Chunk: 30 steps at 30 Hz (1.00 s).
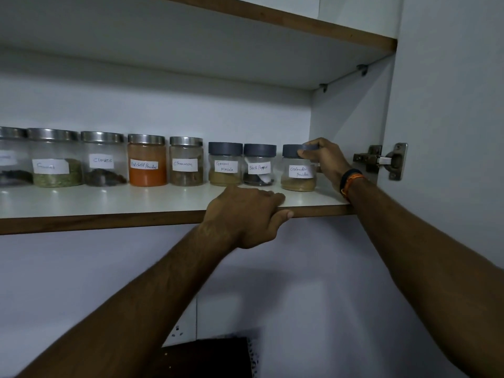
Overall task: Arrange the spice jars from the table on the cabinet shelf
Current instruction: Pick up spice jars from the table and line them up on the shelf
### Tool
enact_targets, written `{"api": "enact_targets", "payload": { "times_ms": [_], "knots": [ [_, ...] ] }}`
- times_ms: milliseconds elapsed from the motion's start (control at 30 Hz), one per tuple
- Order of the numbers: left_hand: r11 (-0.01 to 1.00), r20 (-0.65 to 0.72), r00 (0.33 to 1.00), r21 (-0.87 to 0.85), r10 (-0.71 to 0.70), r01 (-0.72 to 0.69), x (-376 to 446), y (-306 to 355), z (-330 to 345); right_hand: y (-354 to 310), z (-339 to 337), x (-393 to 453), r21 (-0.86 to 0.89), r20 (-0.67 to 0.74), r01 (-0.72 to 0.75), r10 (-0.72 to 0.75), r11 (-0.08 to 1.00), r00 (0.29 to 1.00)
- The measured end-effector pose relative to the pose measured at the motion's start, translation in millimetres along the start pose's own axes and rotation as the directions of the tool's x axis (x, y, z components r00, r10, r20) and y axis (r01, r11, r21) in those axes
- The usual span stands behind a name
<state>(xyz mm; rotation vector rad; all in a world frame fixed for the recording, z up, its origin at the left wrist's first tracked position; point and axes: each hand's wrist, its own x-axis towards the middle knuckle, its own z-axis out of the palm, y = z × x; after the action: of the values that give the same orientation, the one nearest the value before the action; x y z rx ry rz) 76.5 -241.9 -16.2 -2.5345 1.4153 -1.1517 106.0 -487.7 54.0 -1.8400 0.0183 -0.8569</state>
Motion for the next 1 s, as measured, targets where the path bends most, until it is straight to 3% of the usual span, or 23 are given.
{"api": "enact_targets", "payload": {
  "times_ms": [467, 1000],
  "knots": [
    [1.000, 0.027, 0.999, 0.007, -0.024, 0.024, 0.5, 3.3, -3.8, 14.7, 9.3, 25.1, -0.292, 0.056, 0.060, -0.045, 0.955, 0.997],
    [0.998, 0.035, 0.998, 0.012, -0.054, 0.054, 1.2, 3.8, -5.8, 23.4, 11.8, 37.7, -0.459, 0.091, 0.124, -0.093, 0.880, 0.992]
  ]
}}
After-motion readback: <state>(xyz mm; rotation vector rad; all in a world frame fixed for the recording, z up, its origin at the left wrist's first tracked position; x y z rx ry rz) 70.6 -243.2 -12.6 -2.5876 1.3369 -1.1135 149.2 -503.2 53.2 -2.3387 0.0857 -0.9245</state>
